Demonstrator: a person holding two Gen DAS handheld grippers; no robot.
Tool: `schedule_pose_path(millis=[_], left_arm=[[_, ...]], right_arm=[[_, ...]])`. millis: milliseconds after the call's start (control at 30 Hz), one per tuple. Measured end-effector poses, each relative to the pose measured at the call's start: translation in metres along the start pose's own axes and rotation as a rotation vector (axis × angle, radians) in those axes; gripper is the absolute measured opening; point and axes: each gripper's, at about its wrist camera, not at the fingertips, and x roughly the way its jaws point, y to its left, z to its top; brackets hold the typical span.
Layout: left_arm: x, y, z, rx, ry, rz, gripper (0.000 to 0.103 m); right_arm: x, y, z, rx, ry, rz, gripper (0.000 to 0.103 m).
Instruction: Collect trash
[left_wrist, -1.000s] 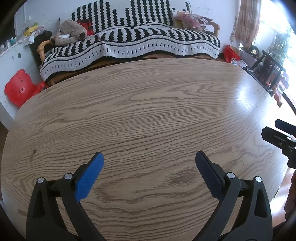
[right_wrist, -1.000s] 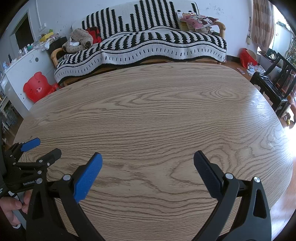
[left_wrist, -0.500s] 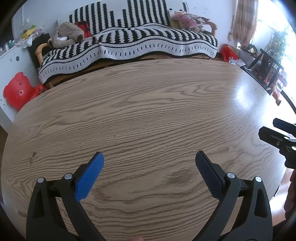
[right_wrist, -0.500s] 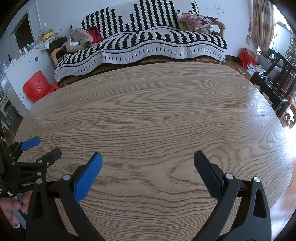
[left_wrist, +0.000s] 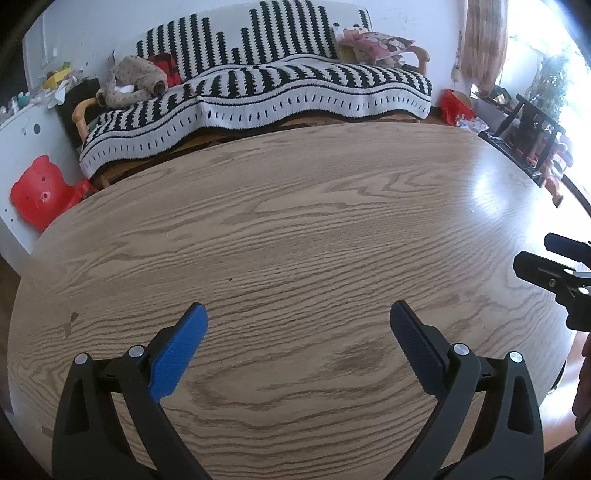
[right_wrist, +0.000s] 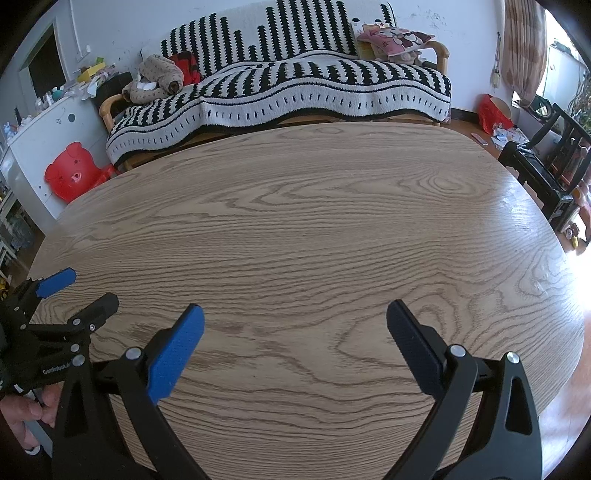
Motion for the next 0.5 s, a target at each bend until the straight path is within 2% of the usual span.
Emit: schedule_pose_path(millis=[233, 500], left_arm=[[0.000, 0.003, 0.001, -0.002, -0.009, 0.003, 0.096], [0.007, 0.011, 0.002, -0.027, 0.026, -0.018, 0.096]], right_arm=[[0.000, -0.001, -0.001, 0.001, 0.001, 0.000, 0.096], [0.001, -0.005, -0.003, 0.002, 0.004, -0.010, 0.096]])
